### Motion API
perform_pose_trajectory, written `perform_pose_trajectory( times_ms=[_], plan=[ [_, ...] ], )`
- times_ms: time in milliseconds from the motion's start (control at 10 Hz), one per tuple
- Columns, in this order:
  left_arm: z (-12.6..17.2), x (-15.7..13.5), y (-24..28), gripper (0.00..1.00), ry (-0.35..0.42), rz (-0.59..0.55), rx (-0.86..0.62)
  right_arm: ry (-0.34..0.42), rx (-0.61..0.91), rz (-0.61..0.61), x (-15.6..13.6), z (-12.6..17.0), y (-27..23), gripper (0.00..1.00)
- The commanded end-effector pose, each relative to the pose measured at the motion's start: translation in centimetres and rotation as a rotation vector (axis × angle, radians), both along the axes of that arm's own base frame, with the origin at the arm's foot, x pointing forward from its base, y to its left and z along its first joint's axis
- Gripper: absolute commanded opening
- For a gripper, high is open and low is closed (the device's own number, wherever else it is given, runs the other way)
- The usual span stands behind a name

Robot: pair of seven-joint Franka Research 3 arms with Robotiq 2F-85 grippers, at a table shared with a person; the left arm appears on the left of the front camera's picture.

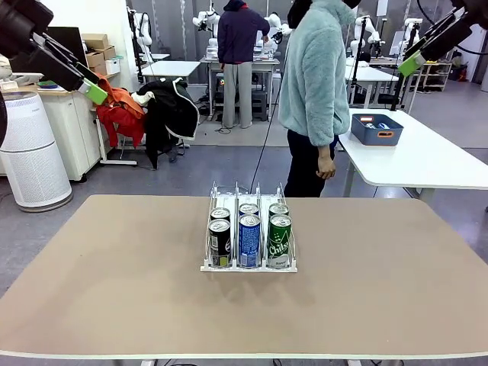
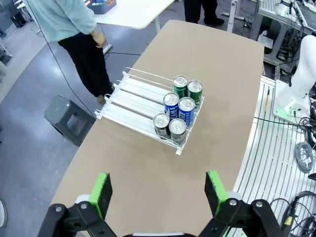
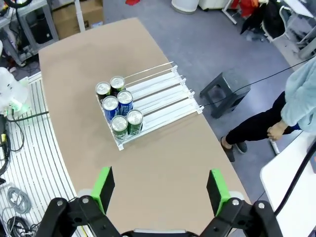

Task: Fill the beverage cans into the dispenser.
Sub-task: Pick up the Pepsi coke handed by the human.

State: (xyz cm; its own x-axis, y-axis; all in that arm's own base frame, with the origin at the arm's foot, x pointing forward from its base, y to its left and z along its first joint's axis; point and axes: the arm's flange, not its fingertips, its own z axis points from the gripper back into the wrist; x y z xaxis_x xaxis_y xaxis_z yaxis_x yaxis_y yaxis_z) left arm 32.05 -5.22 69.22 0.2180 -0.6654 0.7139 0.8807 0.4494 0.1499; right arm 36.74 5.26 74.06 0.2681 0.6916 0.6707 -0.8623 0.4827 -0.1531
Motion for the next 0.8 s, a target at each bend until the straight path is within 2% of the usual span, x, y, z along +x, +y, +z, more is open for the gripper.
perform_pose_trajectory(
  times_ms=[0, 600, 700],
  plan=[
    [-0.15, 0.03, -0.11, 1.0, 0.018, -0.006, -0.006, 0.011, -0.018, 0.011, -0.07, 0.03, 0.46, 1.0],
    [-0.15, 0.03, -0.11, 1.0, 0.018, -0.006, -0.006, 0.003, -0.006, 0.008, -0.04, -0.07, 0.46, 1.0],
    [-0.15, 0.03, -0.11, 1.0, 0.018, -0.006, -0.006, 0.023, 0.011, -0.035, -0.87, 0.54, 0.58, 1.0]
  ],
)
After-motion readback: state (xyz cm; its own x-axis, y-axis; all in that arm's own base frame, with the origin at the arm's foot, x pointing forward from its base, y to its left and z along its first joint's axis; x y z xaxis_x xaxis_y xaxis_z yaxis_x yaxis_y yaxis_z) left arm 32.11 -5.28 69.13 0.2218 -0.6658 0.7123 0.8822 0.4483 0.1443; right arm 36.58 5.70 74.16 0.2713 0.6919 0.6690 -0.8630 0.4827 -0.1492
